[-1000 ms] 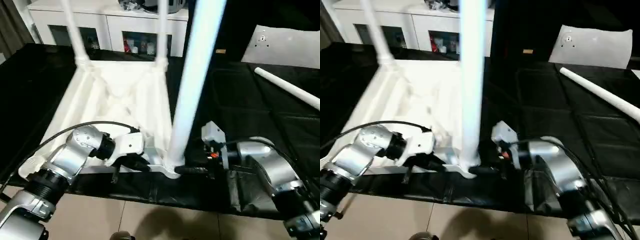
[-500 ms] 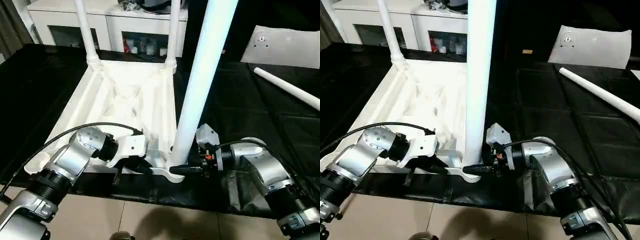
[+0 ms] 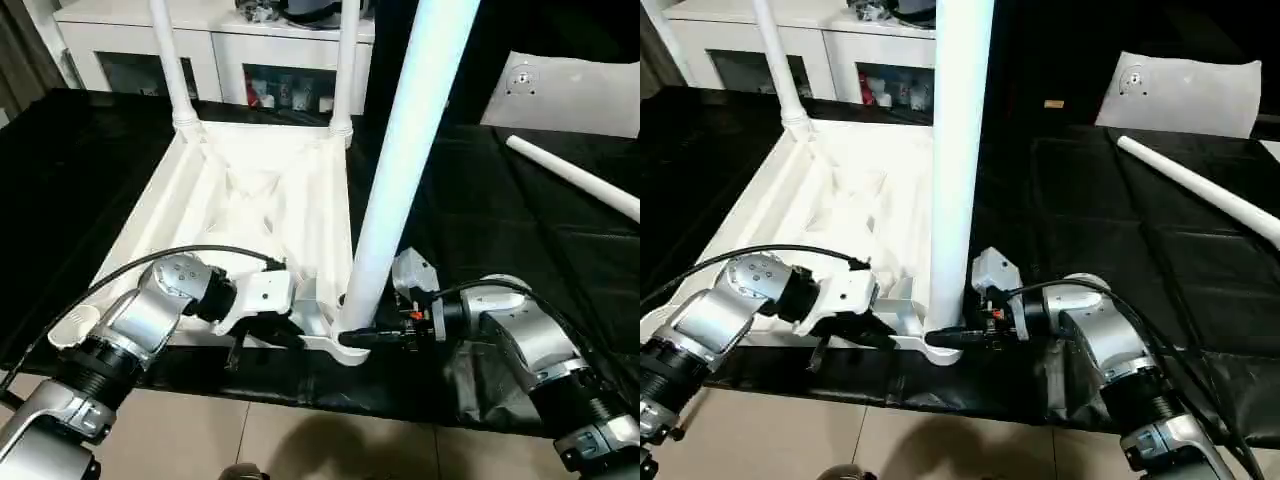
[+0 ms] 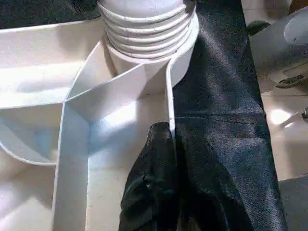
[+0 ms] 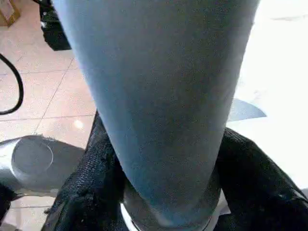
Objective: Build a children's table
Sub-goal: Rotate leg to tighten
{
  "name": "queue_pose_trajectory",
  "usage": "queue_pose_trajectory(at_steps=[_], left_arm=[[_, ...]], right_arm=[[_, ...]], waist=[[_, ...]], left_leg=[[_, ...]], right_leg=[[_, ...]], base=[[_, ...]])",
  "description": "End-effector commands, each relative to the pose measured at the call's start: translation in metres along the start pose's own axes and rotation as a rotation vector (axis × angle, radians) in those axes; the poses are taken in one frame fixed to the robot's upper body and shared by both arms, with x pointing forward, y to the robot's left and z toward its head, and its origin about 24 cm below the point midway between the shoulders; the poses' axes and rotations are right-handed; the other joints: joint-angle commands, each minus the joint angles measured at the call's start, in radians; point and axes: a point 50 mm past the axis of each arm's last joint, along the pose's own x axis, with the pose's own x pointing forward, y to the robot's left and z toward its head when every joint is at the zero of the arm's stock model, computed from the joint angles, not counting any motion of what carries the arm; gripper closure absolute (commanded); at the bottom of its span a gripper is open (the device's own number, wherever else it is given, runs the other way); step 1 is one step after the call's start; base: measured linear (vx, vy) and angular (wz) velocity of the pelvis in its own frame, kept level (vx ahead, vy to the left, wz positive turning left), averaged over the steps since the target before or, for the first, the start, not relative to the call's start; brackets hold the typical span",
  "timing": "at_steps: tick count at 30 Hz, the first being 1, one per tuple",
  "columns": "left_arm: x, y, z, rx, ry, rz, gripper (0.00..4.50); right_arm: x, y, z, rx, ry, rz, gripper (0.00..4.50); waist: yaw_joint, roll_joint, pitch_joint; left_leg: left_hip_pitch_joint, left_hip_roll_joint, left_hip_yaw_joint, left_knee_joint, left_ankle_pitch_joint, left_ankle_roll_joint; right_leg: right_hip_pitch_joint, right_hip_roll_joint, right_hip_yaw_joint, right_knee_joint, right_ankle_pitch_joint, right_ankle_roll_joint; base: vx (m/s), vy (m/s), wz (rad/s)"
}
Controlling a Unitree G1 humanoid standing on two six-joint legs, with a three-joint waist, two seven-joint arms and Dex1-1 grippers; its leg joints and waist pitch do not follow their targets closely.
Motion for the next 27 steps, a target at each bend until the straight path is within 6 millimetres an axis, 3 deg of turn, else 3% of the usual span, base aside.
queue_pose_trajectory(at_steps=[1,4,13,14,18,19,27], left_arm=[[0.0062,-0.0031,0.0065,0.051,0.001,-0.066,4.5],[0.0055,-0.0026,0.0064,0.052,0.004,-0.066,4.5],[0.0045,-0.0016,0.0058,0.055,0.013,-0.059,4.5],[0.0046,-0.0016,0.0059,0.056,0.013,-0.059,4.5],[0.0052,-0.0021,0.0057,0.057,0.014,-0.062,4.5],[0.0049,-0.0019,0.0057,0.058,0.015,-0.062,4.5],[0.0055,-0.0014,0.0065,0.056,0.01,-0.056,4.5]], right_arm=[[0.0019,0.0016,-0.0047,0.027,0.02,-0.004,1.28],[0.0014,0.0013,-0.0043,0.024,0.021,-0.008,0.9],[-0.001,0.0015,-0.0057,0.025,0.042,-0.01,0.9],[-0.001,0.0017,-0.0056,0.028,0.04,-0.009,1.07],[-0.0007,0.0021,-0.0056,0.041,0.034,-0.005,1.3],[-0.0009,0.0019,-0.0055,0.046,0.032,-0.004,1.54],[-0.0013,0.0026,-0.0057,0.05,0.029,-0.007,1.78]], waist=[[-0.007,0.003,-0.064],[-0.006,0.004,-0.065],[-0.005,0.003,-0.065],[-0.006,-0.002,-0.065],[-0.006,0.003,-0.065],[-0.006,0.004,-0.065],[-0.006,0.001,-0.065]], left_leg=[[0.005,0.033,0.002,-0.064,-0.219,0.028],[0.003,0.033,0.002,-0.063,-0.214,0.028],[0.004,0.033,0.003,-0.063,-0.212,0.027],[0.003,0.033,0.003,-0.063,-0.21,0.029],[0.004,0.033,0.002,-0.063,-0.211,0.029],[0.003,0.033,0.002,-0.063,-0.214,0.028],[0.003,0.033,0.004,-0.062,-0.205,0.03]], right_leg=[[0.051,-0.072,0.047,-0.069,-0.279,-0.177],[0.052,-0.072,0.046,-0.067,-0.261,-0.181],[0.052,-0.072,0.047,-0.068,-0.27,-0.176],[0.052,-0.072,0.046,-0.067,-0.268,-0.176],[0.052,-0.072,0.046,-0.067,-0.27,-0.176],[0.053,-0.072,0.046,-0.067,-0.271,-0.177],[0.052,-0.072,0.047,-0.066,-0.259,-0.18]], base=[[0.0,0.0,0.0],[0.0,0.0,0.0],[0.0,0.0,0.0],[0.0,0.0,0.0],[0.0,0.0,0.0],[0.0,0.0,0.0],[0.0,0.0,0.0]])
